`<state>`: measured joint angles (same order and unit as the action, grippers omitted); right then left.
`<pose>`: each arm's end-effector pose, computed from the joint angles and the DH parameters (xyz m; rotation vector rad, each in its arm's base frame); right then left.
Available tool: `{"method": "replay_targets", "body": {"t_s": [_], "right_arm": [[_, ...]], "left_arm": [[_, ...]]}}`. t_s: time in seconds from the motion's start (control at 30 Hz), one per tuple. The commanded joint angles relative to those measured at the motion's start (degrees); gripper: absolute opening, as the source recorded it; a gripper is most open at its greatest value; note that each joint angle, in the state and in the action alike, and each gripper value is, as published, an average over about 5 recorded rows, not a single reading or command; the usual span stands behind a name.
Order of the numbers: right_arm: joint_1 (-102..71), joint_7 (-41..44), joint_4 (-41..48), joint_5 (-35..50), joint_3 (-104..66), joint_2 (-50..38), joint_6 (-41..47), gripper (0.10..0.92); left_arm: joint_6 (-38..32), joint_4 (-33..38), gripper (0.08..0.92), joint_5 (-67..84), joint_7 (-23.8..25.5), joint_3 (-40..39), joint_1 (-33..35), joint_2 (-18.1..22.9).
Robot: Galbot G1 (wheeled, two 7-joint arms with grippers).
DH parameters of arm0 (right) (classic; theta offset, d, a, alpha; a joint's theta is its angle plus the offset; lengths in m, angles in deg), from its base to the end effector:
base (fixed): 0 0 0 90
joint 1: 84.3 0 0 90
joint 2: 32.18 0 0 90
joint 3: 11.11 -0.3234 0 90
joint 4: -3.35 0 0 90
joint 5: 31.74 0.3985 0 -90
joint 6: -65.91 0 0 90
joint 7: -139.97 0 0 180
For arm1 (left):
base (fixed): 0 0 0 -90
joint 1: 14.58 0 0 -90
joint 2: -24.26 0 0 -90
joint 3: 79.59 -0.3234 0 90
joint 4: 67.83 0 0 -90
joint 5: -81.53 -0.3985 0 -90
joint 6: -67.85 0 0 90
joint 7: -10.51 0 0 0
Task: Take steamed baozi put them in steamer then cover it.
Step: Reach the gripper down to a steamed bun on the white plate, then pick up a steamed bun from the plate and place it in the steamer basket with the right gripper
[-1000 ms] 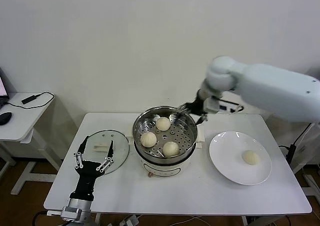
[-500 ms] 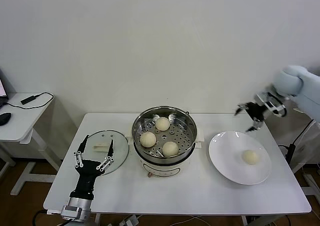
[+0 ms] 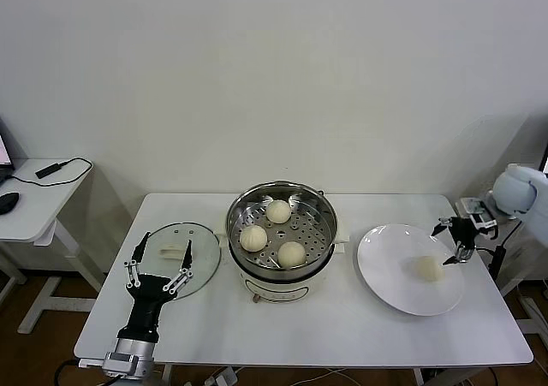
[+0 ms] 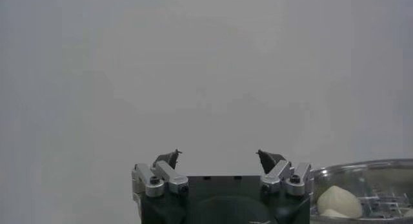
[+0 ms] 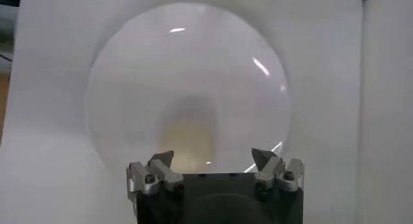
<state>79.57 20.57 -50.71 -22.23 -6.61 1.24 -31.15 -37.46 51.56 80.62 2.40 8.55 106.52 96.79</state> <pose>0.5457 -0.2880 -0.1842 1.2408 -1.4394 1.2838 0.2324 0.0276 -0.2866 0.1094 2.8749 0.3188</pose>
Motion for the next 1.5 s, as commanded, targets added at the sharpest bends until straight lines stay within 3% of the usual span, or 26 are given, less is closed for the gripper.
{"method": "replay_targets", "body": {"t_s": [0.03, 0.8, 1.13, 1.5], "right_arm": [[-6.31, -2.29, 3.56, -0.12, -2.38, 1.60, 1.54, 0.823], [-8.88, -2.61, 7.71, -1.72, -4.42, 5.23, 1.01, 0.821], [-6.82, -2.43, 5.63, -1.08, -3.60, 4.24, 1.26, 0.669], [10.40, 6.08, -3.68, 3.34, 4.19, 2.21, 2.90, 0.652]], "left_arm": [[-0.10, -0.09, 0.823, -0.03, 0.04, 0.04, 0.08, 0.05], [-0.43, -0.62, 0.823, -0.43, 0.16, 0.28, 0.26, -0.04], [-0.52, -0.61, 0.823, -0.43, 0.14, 0.27, 0.19, 0.04], [-0.32, 0.14, 0.823, -0.45, 0.09, -0.11, -0.07, -0.22]]}}
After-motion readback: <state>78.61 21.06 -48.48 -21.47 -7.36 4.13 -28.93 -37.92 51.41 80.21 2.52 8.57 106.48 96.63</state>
